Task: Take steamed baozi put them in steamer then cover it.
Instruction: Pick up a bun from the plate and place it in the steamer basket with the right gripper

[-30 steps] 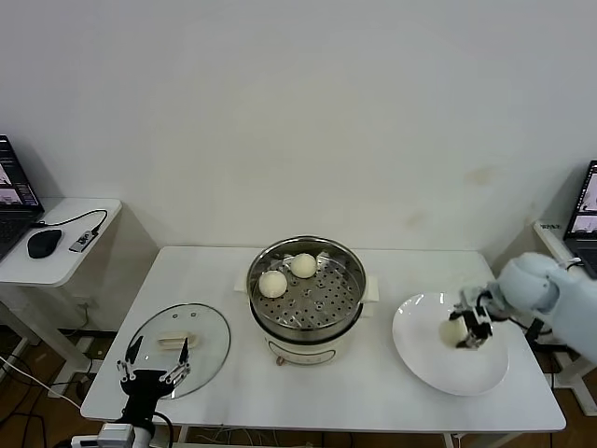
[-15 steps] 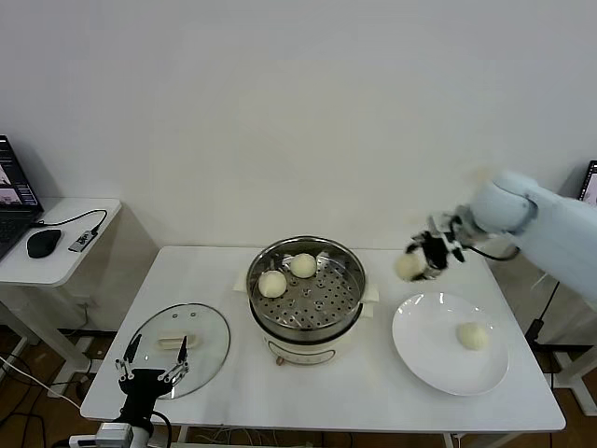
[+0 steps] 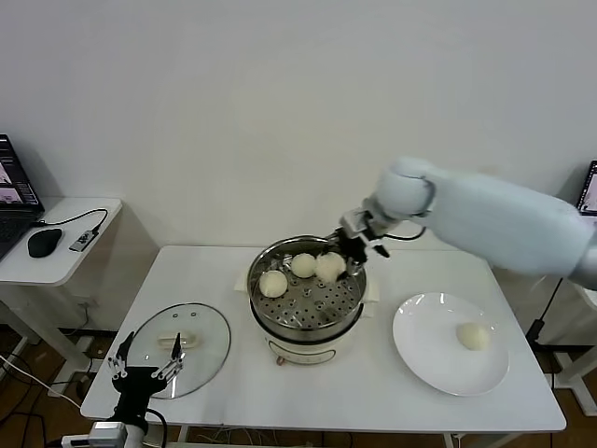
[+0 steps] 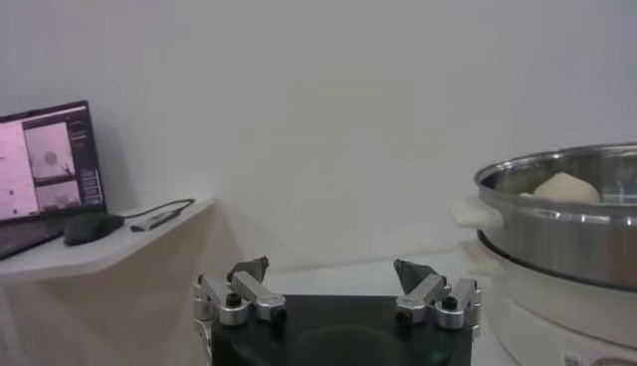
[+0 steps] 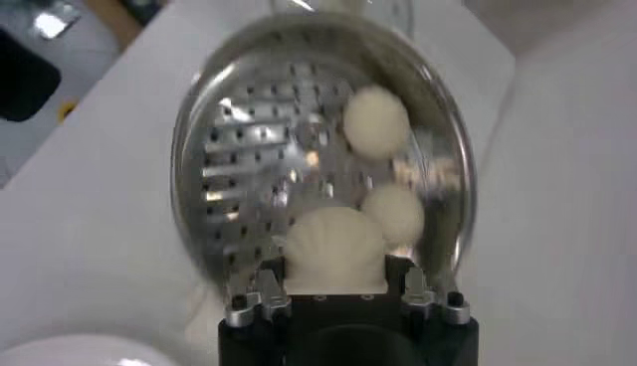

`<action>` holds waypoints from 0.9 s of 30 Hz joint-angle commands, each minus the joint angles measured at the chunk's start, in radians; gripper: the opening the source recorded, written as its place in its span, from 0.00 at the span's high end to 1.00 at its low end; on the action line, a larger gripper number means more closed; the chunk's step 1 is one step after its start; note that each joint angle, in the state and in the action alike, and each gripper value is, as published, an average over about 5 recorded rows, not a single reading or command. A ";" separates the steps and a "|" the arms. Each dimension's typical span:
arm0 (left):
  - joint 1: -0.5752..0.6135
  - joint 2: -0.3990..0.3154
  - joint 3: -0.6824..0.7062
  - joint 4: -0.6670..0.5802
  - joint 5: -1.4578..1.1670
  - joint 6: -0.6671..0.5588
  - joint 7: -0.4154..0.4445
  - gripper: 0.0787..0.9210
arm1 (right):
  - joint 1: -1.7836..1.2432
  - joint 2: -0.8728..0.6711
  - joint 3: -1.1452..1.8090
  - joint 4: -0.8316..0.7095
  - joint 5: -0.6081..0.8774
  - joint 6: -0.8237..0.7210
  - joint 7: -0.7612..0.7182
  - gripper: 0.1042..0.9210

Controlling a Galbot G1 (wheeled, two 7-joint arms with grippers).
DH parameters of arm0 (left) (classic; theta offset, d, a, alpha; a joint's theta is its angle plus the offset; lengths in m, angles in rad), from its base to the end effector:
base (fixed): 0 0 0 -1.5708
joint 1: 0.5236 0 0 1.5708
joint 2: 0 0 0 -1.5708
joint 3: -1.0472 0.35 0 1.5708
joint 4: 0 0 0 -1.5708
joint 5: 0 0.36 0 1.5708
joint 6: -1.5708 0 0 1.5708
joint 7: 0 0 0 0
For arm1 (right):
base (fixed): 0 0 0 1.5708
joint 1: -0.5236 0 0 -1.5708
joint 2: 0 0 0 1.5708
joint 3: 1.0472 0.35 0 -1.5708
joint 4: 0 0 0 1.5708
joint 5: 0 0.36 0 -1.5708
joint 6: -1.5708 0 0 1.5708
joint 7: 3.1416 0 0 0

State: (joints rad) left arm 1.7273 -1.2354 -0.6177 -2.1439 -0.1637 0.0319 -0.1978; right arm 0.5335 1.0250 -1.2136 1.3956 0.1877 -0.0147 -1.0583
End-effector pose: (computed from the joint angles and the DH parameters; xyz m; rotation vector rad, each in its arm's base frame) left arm 0.1481 0.0778 -0.2958 0.1312 -3.0128 -0.2675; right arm 0.5348 0.0845 -0.0534 1.8631 -1.1608 1.8545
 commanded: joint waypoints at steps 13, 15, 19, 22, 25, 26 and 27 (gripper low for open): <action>-0.008 -0.007 -0.003 0.003 -0.005 0.001 0.000 0.12 | -0.042 0.261 -0.115 -0.112 -0.246 0.294 -0.004 0.37; -0.009 -0.007 -0.003 0.004 -0.006 0.000 0.000 0.12 | -0.046 0.262 -0.117 -0.113 -0.255 0.304 -0.006 0.37; -0.012 -0.007 -0.001 0.006 -0.007 0.000 0.000 0.12 | -0.052 0.261 -0.120 -0.112 -0.272 0.318 -0.011 0.37; -0.013 -0.008 0.000 0.007 -0.007 0.001 0.000 0.12 | -0.050 0.257 -0.122 -0.107 -0.274 0.324 -0.022 0.37; -0.013 -0.009 0.001 0.008 -0.006 0.000 0.000 0.12 | -0.046 0.254 -0.123 -0.104 -0.269 0.326 -0.029 0.37; -0.013 -0.010 0.002 0.008 -0.006 0.000 0.000 0.12 | -0.045 0.253 -0.123 -0.104 -0.268 0.326 -0.030 0.37; -0.013 -0.011 0.002 0.008 -0.006 0.000 0.000 0.12 | -0.045 0.252 -0.123 -0.103 -0.267 0.327 -0.031 0.37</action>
State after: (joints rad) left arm 1.7143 -1.2460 -0.6163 -2.1368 -0.1698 0.0325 -0.1981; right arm 0.4915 1.2538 -1.3278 1.3012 -0.0461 0.2814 -1.0834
